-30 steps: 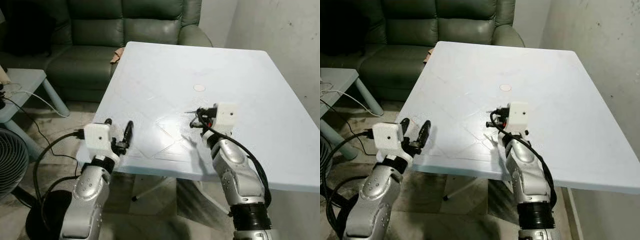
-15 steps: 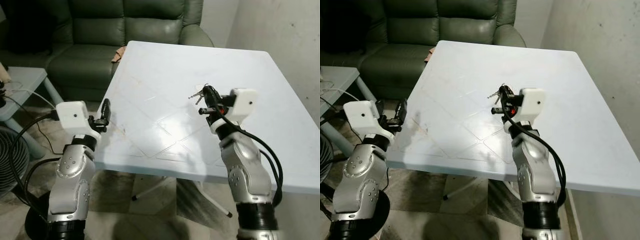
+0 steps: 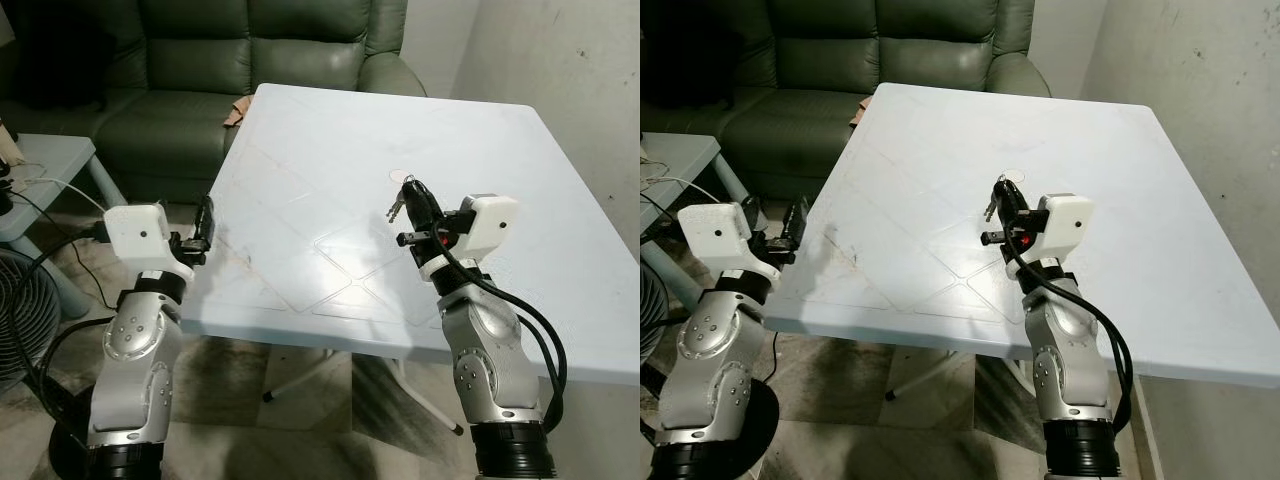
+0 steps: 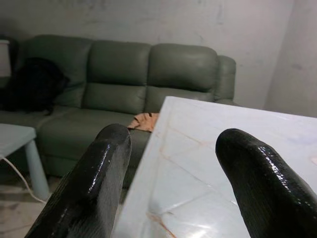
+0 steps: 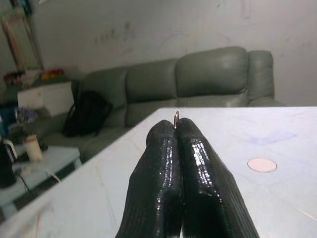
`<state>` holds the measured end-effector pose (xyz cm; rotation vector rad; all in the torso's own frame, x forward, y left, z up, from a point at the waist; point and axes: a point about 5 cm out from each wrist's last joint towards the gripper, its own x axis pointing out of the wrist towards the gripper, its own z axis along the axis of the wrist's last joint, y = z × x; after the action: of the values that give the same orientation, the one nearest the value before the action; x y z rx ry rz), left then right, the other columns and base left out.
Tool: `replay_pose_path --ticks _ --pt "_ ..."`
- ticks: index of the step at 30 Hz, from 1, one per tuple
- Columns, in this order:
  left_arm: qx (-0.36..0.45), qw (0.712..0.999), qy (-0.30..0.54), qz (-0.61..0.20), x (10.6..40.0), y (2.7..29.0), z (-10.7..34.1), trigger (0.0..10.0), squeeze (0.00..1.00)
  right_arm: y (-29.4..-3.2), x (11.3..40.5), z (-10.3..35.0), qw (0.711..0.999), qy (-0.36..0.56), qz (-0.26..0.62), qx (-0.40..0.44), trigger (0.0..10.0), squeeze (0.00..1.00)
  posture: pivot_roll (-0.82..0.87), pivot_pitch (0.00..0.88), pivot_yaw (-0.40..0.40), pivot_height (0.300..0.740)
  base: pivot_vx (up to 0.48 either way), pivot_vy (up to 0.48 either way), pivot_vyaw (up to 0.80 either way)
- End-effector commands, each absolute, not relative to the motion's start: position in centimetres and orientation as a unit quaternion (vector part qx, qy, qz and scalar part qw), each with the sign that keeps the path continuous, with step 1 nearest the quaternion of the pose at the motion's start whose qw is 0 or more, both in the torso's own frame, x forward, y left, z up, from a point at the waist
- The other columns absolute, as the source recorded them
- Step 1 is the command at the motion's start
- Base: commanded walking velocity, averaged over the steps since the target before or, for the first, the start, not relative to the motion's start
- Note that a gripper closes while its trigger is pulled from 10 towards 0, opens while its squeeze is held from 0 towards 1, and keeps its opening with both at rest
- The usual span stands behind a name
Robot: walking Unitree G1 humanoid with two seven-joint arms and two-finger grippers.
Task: Hang keys on a hook
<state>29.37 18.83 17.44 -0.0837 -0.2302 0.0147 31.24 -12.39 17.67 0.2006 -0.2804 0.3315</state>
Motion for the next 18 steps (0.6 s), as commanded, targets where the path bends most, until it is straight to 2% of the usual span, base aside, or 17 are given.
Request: replay_pose_path --ticks 1,18 --pt "-0.038 0.992 -0.119 0.009 29.29 19.08 17.52 10.0 0.00 -12.37 31.29 17.41 0.973 -0.133 0.161 0.100 10.0 0.00 -0.11 0.025 -0.016 0.740 0.000 0.000 -0.78" --pt "-0.034 0.993 -0.112 0.018 29.49 19.09 17.15 10.0 0.00 -11.92 31.71 16.60 0.979 -0.113 0.158 0.065 10.0 0.00 -0.11 0.009 -0.017 0.740 0.000 0.000 -0.76"
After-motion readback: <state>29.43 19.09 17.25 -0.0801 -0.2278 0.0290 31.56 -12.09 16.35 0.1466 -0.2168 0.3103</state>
